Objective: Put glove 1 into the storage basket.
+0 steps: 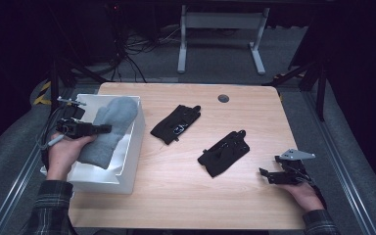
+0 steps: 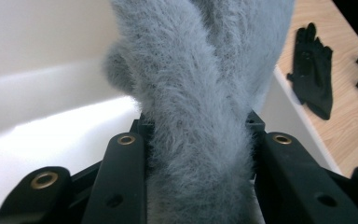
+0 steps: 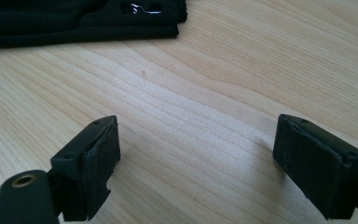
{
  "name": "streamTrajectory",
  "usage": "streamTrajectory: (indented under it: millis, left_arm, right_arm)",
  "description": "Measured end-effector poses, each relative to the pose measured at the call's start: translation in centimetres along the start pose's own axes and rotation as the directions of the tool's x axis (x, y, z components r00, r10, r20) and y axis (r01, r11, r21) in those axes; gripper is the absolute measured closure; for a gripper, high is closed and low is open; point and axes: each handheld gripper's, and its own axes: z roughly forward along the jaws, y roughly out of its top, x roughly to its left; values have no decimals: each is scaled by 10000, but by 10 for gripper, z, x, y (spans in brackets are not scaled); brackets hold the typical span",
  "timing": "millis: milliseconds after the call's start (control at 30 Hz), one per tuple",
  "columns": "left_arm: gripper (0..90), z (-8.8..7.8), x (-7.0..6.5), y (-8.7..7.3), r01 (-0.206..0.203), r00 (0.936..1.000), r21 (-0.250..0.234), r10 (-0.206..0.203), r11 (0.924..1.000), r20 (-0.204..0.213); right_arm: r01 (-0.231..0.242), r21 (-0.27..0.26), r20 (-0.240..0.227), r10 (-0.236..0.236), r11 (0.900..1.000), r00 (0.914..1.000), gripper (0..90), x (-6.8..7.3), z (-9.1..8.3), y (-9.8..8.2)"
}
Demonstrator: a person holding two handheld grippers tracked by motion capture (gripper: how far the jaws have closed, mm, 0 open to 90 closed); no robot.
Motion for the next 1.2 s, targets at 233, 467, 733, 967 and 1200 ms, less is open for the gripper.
streamTrajectory:
  millis: [233,467,733,967,1200]
  left_arm:
    - [644,29,20,-19,698,9976,594,-698,9958,-13]
    - [608,52,36,-32,1077,9940,1181,-1046,9871,-324]
    - [406,58,38,-34,1073,9852,1242,-886,9864,-1470]
    - [292,38,28,-28,492,9816,588,-374,9971,-1872]
    - [255,20,8,-14,-212,9864,54,218,9998,-1627]
  right_arm:
    - [-2,-1,1,2,10000,10000,152,0,0,0]
    - [1,1,1,-1,10000,10000,152,0,0,0]
    - [0,0,1,0,10000,10000,152,0,0,0]
    - [1,2,2,-1,10000,10000,152,0,0,0]
    - [-12,-4,3,12,10000,10000,152,0,0,0]
